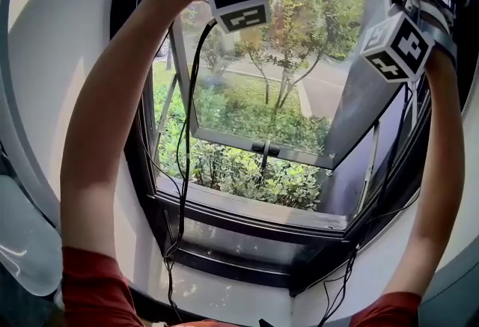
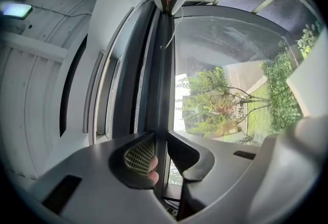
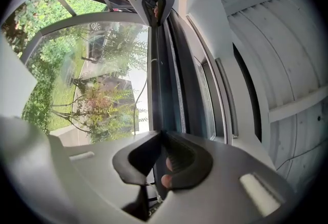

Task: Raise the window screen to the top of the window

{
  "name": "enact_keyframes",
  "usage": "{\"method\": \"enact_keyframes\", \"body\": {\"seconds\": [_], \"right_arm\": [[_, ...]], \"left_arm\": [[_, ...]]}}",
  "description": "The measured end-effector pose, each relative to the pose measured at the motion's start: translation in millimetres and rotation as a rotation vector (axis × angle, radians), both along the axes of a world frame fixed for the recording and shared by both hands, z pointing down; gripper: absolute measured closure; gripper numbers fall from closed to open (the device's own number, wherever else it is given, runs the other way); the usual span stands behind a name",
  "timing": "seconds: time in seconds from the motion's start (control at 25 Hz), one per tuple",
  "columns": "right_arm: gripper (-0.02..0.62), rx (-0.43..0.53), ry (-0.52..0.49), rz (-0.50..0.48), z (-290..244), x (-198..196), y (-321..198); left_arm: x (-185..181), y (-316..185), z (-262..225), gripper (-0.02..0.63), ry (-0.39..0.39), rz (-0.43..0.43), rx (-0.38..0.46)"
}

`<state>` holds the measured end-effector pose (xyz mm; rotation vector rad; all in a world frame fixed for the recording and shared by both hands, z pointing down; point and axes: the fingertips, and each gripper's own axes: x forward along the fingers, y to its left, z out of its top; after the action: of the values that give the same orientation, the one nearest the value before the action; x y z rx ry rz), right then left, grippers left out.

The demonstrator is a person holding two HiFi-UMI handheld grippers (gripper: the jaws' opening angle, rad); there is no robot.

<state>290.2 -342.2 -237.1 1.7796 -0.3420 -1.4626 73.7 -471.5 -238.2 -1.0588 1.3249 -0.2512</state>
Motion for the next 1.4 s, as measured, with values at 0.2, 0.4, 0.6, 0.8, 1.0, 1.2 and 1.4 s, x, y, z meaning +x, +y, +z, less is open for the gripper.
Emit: {"method": "enact_keyframes", "body": {"seconds": [0.2, 0.4, 0.6, 0.8, 1.0, 1.2, 1.4], "right_arm": [[0.552, 0.017, 0.002, 0.019, -18.3, -1.9, -0.4], [0.549, 0.012, -0.018, 0.036, -29.9, -0.2, -1.4], [0.549, 0.028, -0.013, 0.036, -30.5, 0.0, 0.5], [0.548, 0.073, 0.001, 0.014, -30.3, 0.7, 3.0], [0.532, 0.098, -0.030, -0.027, -29.5, -2.3, 5.7], [0.515, 0.094, -0.041, -0.092, -22.4, -13.7, 14.4], [0.514, 0.099, -0.046, -0.139, -12.5, -24.8, 24.4]], "left_arm": [[-2.5, 1.1, -17.5, 0.529, 0.032, 0.004, 0.009], [-1.4, 1.7, -27.0, 0.529, 0.057, -0.002, 0.002], [-0.5, 3.0, -27.4, 0.526, 0.048, -0.015, 0.001], [-2.3, 8.8, -27.3, 0.528, 0.053, -0.007, 0.029], [-6.7, 13.1, -24.4, 0.528, 0.094, 0.000, 0.061], [-5.8, 15.1, -13.2, 0.520, 0.113, 0.059, 0.073], [-8.2, 27.9, 1.6, 0.514, 0.175, 0.184, 0.026]]}}
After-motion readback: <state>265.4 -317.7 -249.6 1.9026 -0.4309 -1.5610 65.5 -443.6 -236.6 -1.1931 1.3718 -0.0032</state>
